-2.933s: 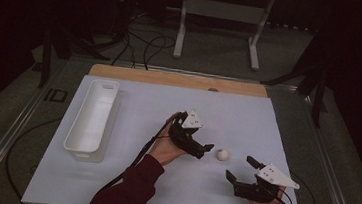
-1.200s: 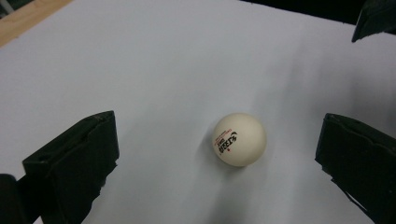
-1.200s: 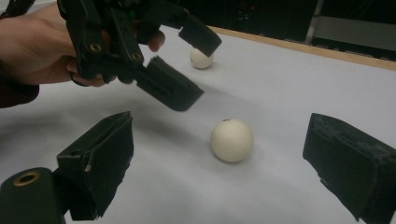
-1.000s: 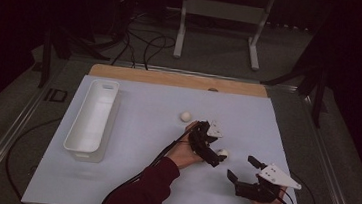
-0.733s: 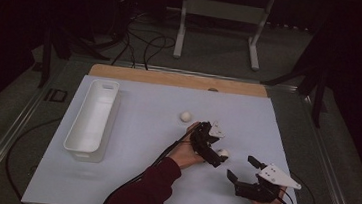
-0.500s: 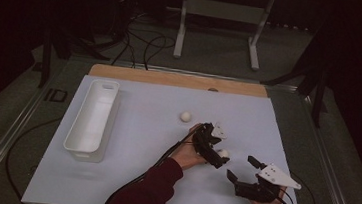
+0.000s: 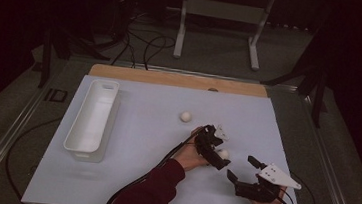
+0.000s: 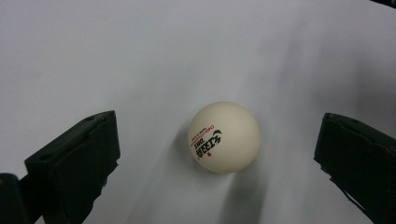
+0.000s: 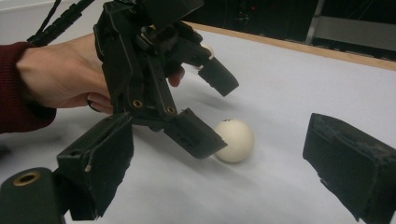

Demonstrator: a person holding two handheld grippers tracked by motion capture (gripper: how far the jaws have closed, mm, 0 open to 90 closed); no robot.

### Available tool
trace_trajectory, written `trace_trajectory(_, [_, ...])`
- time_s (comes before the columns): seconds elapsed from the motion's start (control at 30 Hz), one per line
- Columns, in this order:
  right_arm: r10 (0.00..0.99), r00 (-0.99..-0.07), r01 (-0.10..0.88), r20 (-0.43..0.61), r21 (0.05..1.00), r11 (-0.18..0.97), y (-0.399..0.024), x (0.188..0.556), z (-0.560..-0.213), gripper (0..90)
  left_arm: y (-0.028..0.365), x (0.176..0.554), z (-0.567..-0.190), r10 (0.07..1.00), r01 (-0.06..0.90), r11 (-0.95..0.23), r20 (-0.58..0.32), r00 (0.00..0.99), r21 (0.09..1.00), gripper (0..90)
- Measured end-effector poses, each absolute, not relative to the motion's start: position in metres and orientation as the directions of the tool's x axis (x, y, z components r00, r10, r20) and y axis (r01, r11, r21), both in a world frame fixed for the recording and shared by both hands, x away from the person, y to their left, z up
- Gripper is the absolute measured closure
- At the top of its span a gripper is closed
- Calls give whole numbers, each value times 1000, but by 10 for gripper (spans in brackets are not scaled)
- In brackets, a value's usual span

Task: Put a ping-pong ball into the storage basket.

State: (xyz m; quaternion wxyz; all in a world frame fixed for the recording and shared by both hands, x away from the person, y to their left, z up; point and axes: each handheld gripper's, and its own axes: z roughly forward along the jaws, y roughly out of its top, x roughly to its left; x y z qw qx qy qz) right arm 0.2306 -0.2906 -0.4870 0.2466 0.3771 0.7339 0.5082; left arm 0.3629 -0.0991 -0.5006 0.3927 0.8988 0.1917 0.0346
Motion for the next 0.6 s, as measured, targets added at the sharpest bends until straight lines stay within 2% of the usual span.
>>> trace_trajectory(0.27, [803, -596, 304, 22, 932, 200, -290, 231, -487, 85, -106, 361, -505, 380, 320, -631, -78, 922, 707, 48])
trace_trajectory(0.4, [803, -595, 304, 22, 932, 199, -290, 231, -487, 85, -108, 359, -505, 382, 312, -642, -60, 922, 701, 150])
trace_trajectory(0.6, [802, -596, 304, 22, 932, 200, -290, 231, -487, 85, -110, 359, -508, 377, 315, -654, -65, 924, 688, 247])
